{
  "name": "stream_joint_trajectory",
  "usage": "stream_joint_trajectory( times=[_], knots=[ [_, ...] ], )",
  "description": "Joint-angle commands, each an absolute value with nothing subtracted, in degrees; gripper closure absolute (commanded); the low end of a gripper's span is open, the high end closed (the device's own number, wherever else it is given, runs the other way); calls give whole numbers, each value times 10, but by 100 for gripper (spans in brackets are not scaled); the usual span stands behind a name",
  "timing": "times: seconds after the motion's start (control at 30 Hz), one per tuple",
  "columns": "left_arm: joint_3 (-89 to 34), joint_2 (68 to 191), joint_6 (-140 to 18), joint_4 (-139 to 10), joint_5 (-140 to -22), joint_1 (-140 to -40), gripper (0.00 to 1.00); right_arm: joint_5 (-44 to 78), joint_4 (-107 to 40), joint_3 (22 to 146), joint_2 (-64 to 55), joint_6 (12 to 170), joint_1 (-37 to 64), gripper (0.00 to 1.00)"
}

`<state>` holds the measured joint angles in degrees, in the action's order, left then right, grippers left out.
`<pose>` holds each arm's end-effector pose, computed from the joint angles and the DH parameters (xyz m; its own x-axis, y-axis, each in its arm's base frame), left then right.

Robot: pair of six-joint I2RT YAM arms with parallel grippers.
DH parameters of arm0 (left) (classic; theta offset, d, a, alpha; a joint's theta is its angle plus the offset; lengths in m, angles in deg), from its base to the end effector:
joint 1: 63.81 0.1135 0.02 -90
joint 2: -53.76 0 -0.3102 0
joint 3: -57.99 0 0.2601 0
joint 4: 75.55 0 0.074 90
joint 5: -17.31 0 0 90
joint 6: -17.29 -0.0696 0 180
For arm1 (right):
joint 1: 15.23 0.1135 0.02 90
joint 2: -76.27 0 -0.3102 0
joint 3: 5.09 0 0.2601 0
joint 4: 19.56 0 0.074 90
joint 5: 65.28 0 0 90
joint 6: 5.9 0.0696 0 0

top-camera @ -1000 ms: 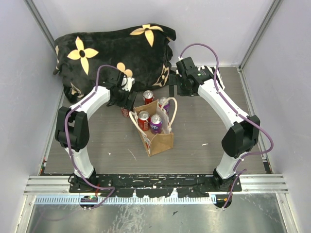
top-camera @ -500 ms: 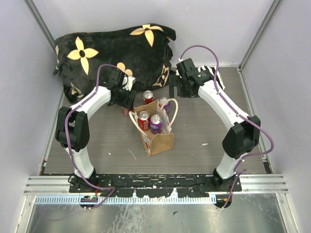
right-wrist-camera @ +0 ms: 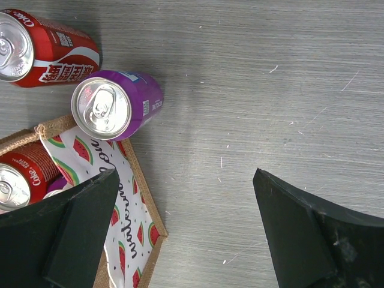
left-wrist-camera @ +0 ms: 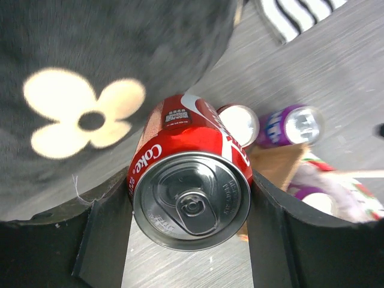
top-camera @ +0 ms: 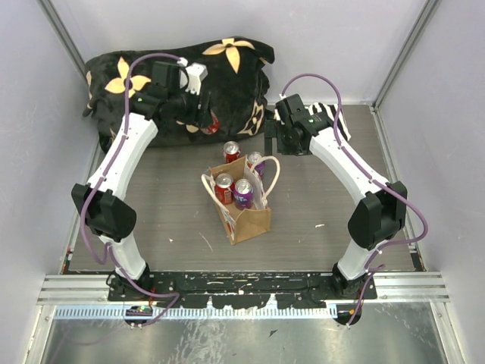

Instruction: Place the beverage into the canvas bag

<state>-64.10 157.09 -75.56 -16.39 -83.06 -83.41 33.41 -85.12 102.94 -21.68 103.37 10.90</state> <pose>0.4162 -0.1615 0.4067 -0.5870 0.2609 -0.7664 0.4889 0.8688 -0.0787 0.3637 0.1667 0.3486 -0.8166 -0.0372 -0.5760 -0.0943 0.9931 0.0695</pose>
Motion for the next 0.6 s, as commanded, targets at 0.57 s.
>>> stream_joint_trajectory(
  times=[0.57],
  knots=[
    [-548, 1447, -819, -30, -988, -1022, 100, 339, -825, 969, -131, 1046, 108, 0]
  ],
)
